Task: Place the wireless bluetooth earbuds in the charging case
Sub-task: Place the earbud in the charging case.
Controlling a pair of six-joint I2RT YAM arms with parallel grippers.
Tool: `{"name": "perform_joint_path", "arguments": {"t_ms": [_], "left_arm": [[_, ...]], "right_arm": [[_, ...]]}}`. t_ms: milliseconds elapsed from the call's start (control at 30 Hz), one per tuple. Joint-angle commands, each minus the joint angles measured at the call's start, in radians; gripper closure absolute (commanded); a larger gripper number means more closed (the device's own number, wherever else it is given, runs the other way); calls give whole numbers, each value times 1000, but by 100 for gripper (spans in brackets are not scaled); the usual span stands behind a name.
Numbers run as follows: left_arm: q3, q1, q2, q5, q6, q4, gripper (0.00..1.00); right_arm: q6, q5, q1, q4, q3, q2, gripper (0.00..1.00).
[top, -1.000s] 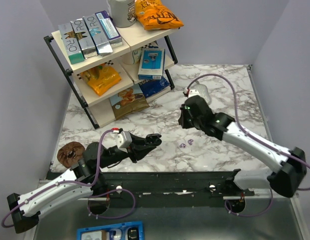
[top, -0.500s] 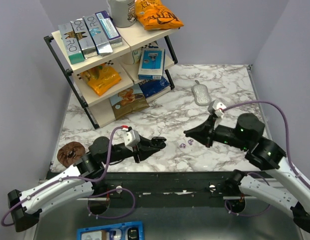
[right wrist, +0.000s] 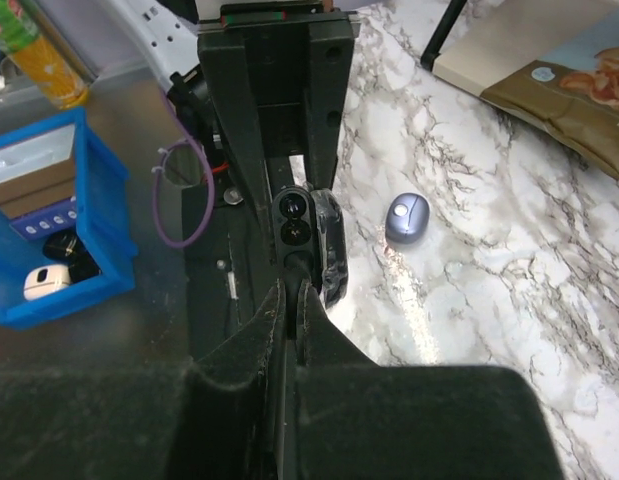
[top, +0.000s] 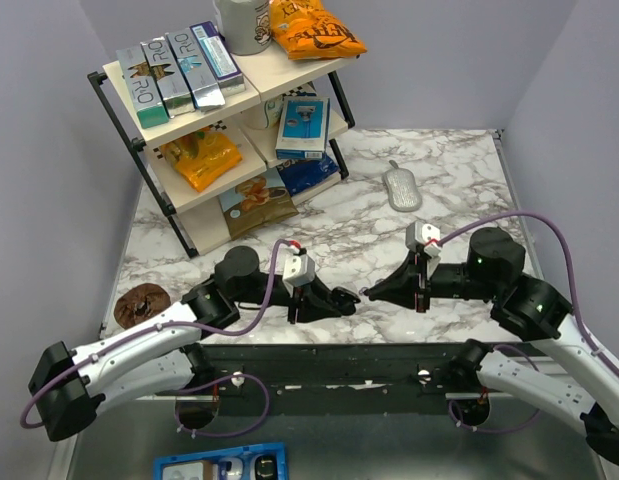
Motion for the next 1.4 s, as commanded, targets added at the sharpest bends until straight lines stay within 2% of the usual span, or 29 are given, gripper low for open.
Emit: {"name": "perform_joint_path", "arguments": {"t_ms": [0, 300, 1033, 1367], "left_arm": [[67, 3, 54, 153, 42, 13, 100], [115, 1, 126, 274, 57, -62, 100], [158, -2, 177, 297, 59, -96, 100], [156, -10, 177, 282, 51, -87, 100]], "right_arm": [[-28, -51, 14, -34, 23, 6, 99], [-51, -130, 51, -55, 65, 34, 99], [-72, 2, 199, -6, 26, 120, 99], [-64, 96, 218, 44, -7, 134, 99]]}}
